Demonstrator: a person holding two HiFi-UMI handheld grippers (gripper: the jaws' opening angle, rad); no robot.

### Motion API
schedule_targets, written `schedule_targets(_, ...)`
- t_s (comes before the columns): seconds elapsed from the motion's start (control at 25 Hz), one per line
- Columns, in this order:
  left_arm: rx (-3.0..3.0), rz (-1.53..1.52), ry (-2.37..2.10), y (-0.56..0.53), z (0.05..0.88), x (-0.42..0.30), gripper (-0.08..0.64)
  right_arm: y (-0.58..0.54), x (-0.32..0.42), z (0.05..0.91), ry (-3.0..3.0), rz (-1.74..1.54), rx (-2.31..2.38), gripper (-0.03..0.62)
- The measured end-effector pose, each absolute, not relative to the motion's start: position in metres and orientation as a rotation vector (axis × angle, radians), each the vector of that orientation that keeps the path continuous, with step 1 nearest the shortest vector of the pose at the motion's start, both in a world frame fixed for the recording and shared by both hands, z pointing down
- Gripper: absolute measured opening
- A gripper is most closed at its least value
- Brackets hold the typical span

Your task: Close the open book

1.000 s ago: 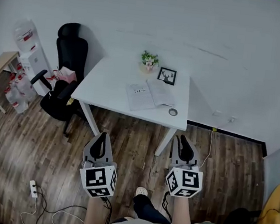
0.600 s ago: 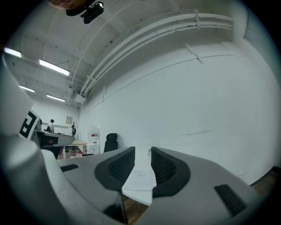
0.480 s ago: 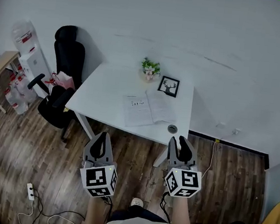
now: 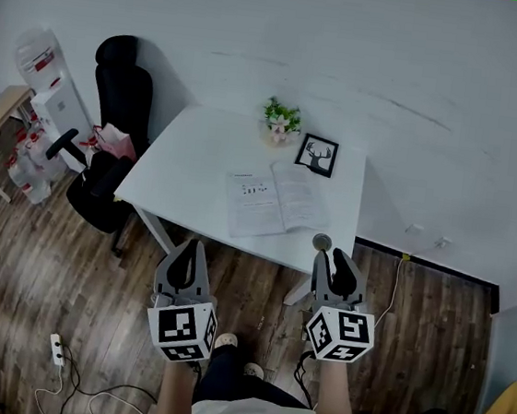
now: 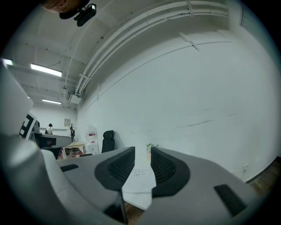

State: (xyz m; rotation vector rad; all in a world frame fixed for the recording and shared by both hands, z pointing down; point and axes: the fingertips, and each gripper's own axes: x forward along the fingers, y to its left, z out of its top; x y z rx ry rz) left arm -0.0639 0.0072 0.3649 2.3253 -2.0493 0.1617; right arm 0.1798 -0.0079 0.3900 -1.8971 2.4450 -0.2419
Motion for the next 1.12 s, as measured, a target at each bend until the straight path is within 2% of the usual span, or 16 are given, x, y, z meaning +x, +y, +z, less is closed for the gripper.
schedule_targets(1.12,2.406,0.219,-1.852,-0.175,0.401,-0.084,0.023,-0.154,0.166,0.429,2.350,-0.365,-2.087,0.109)
